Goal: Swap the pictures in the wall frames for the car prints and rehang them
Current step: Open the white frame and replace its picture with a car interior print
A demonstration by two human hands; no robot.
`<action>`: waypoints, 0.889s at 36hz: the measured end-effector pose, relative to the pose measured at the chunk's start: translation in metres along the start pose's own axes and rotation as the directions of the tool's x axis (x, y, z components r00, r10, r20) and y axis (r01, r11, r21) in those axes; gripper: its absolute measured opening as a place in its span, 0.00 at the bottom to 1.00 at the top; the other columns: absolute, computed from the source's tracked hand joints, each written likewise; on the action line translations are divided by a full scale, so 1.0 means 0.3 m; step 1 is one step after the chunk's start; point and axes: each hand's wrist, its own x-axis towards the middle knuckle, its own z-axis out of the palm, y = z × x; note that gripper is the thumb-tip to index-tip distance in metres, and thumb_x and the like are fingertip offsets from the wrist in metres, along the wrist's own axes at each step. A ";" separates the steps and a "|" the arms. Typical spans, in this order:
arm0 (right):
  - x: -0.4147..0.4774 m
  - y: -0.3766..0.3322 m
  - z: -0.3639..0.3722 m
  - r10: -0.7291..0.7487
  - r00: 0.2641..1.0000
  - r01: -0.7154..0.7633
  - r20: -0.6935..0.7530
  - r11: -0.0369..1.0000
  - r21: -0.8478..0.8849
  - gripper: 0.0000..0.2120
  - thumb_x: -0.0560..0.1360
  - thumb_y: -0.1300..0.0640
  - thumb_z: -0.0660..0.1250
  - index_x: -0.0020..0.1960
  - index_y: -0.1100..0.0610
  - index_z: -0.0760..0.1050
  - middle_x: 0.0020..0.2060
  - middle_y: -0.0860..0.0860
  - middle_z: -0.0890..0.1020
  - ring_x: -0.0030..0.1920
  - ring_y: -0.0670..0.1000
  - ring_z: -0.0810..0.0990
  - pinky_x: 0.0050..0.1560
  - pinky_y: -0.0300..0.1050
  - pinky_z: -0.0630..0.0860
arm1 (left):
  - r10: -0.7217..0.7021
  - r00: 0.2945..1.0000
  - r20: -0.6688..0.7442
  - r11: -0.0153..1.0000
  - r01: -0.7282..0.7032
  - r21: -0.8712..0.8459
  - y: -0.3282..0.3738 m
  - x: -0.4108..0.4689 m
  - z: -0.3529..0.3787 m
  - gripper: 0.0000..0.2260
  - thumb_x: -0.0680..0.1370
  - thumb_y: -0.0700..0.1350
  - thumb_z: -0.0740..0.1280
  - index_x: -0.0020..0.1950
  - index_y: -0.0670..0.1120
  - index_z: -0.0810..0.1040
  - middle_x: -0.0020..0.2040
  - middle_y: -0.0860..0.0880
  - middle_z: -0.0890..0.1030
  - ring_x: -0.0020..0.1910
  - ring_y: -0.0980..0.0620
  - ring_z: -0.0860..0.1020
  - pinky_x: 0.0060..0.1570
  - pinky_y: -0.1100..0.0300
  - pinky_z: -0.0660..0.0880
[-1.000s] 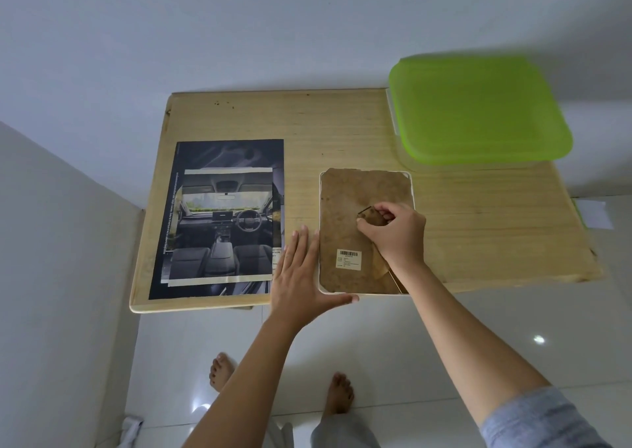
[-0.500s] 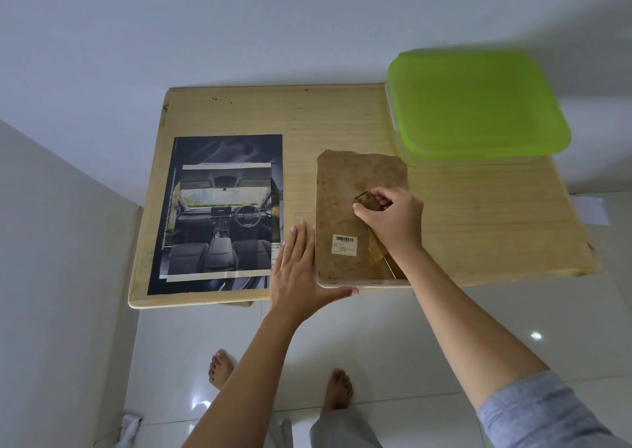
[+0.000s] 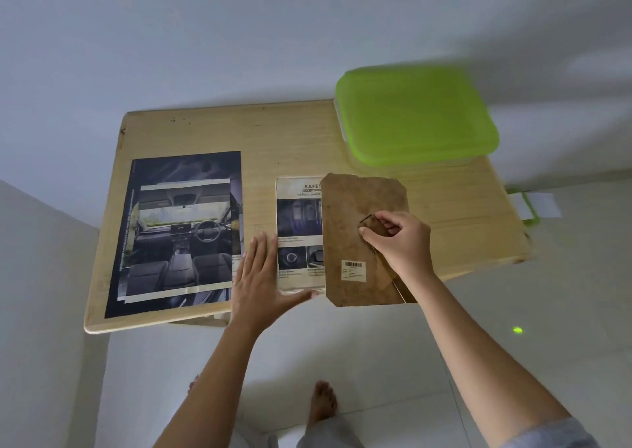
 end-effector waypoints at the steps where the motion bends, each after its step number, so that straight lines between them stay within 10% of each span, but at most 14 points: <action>1: -0.005 0.029 -0.019 0.015 1.000 -0.015 -0.002 1.000 -0.021 0.13 0.63 0.58 0.78 0.46 0.57 0.82 0.39 0.50 0.81 0.40 0.47 0.79 0.45 0.38 0.77 | 0.004 1.000 -0.004 1.000 -0.004 0.004 -0.001 -0.001 0.000 0.56 0.59 0.82 0.46 0.76 0.48 0.36 0.76 0.51 0.37 0.73 0.54 0.33 0.71 0.56 0.36; 16: 0.064 0.243 -0.110 0.212 0.977 -0.198 0.011 0.927 -0.318 0.17 0.76 0.58 0.64 0.65 0.59 0.72 0.60 0.58 0.72 0.63 0.57 0.68 0.62 0.48 0.66 | 0.024 1.000 -0.012 1.000 -0.024 -0.020 -0.004 -0.003 0.005 0.56 0.59 0.81 0.49 0.76 0.48 0.38 0.76 0.52 0.38 0.73 0.55 0.33 0.72 0.54 0.38; 32: 0.051 0.209 0.035 0.056 0.998 -0.037 0.030 0.893 -0.448 0.17 0.77 0.58 0.62 0.65 0.59 0.72 0.64 0.55 0.72 0.63 0.59 0.66 0.62 0.50 0.65 | 0.036 0.999 0.022 0.999 -0.036 0.016 -0.015 0.003 0.007 0.55 0.61 0.81 0.47 0.75 0.48 0.34 0.76 0.50 0.36 0.73 0.53 0.32 0.73 0.52 0.39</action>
